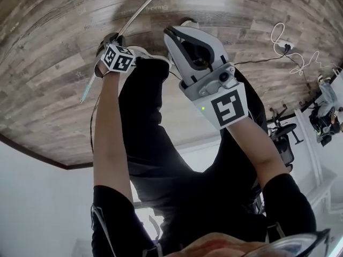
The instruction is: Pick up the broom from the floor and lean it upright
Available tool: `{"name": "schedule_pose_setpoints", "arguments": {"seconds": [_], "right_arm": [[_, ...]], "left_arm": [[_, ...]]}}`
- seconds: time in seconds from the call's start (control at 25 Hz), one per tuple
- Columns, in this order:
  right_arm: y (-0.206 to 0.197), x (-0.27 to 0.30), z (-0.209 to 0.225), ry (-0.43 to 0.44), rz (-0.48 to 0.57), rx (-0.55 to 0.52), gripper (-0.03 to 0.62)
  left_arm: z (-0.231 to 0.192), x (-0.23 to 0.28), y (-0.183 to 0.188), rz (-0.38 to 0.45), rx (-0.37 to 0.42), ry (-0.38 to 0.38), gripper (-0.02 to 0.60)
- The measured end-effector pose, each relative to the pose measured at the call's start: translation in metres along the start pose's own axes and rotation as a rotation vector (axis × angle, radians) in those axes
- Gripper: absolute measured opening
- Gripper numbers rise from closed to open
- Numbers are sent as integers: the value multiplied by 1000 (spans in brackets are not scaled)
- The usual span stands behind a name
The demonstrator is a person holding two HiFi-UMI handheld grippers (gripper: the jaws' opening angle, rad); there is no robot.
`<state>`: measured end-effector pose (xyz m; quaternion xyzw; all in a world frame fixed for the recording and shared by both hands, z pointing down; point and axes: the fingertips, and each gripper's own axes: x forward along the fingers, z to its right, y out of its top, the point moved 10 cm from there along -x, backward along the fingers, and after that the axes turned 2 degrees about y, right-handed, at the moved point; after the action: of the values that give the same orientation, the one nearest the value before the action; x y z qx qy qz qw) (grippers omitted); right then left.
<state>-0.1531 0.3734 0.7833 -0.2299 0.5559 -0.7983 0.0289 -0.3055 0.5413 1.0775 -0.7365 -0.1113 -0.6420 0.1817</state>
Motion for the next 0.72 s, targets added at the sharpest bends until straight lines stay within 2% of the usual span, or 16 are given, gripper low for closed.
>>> {"name": "schedule_pose_setpoints", "arguments": {"seconds": [0.24,0.44,0.56,0.72], "right_arm": [[78,-28,-17,-43,45,22,18],[158,-78,-16,-125,90,95,18],[198,-115,-19,-146,111,76,18],[229,-150,-27,-130,92,33,18]], "left_arm": [[-7,-104,20,29,-32,14,89],[-7,-168,35,-20,-71,27,89],[1,-210,39,-47,-80,54,89],[15,-273,45,-66,-85,72,89]]}}
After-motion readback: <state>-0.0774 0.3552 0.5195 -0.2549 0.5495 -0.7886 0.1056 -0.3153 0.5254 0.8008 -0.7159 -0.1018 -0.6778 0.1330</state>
